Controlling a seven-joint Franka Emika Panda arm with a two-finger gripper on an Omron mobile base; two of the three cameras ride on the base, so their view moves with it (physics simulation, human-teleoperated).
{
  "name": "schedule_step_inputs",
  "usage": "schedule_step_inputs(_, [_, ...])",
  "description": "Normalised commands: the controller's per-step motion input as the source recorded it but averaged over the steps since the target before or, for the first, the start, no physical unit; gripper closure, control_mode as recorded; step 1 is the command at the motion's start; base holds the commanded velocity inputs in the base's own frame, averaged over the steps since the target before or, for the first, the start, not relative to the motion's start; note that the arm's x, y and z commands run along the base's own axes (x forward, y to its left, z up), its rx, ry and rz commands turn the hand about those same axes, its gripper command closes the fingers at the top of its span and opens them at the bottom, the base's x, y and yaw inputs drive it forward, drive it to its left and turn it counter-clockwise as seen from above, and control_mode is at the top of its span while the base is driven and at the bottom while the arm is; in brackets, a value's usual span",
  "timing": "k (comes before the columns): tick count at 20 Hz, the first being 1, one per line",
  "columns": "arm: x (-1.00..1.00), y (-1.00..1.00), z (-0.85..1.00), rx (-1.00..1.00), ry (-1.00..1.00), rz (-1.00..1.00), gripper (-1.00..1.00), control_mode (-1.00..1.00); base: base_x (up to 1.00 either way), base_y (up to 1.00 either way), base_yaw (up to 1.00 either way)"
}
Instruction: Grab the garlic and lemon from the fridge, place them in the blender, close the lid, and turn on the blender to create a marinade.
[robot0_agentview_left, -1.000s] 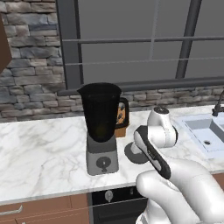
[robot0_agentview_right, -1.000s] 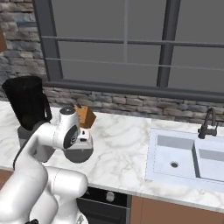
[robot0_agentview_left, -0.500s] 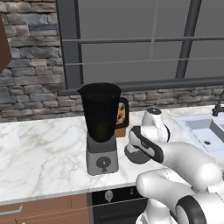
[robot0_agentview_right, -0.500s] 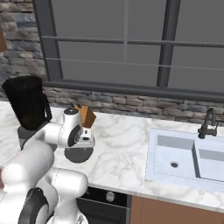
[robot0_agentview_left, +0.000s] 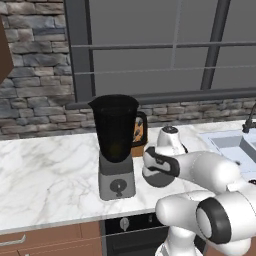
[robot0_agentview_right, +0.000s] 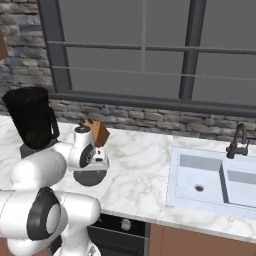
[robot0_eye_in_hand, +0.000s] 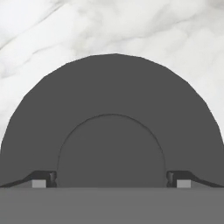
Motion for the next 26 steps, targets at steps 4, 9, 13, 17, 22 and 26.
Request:
schedule_step_inputs(4, [0.07, 0.16, -0.31, -0.02, 0.0, 0.0, -1.0, -1.0, 0.0, 0.0, 0.0])
schedule_step_inputs(9, [0.0, 0.18, -0.41, -0.01, 0.0, 0.0, -1.0, -1.0, 0.0, 0.0, 0.0])
schedule_step_inputs(13, [-0.08, 0.02, -0.69, 0.0, 0.0, 0.0, 1.0, -1.0, 0.0, 0.0, 0.0])
schedule_step_inputs(17, [0.0, 0.0, -0.49, 0.0, 0.0, 0.0, 1.0, -1.0, 0.0, 0.0, 0.0])
schedule_step_inputs(22, [-0.12, -0.04, 0.08, 0.0, 0.0, 0.0, 1.0, -1.0, 0.0, 0.0, 0.0])
schedule_step_inputs(26, [-0.26, -0.21, 0.69, 0.0, -0.09, 0.0, 1.0, -1.0, 0.0, 0.0, 0.0])
